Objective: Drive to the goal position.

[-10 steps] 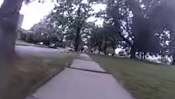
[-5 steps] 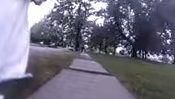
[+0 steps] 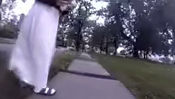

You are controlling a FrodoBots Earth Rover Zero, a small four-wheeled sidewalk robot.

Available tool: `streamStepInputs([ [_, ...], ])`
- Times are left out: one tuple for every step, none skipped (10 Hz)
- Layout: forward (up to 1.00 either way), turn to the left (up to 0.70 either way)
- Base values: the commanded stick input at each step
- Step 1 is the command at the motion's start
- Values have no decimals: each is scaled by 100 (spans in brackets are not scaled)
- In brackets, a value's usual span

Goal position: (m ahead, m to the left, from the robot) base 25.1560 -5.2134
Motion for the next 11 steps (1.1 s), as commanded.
streamStepInputs([
  [70,0],
  [70,0],
  [70,0],
  [70,0],
  [70,0],
  [70,0],
  [70,0],
  [70,0],
  [70,0],
  [70,0],
  [70,0],
])
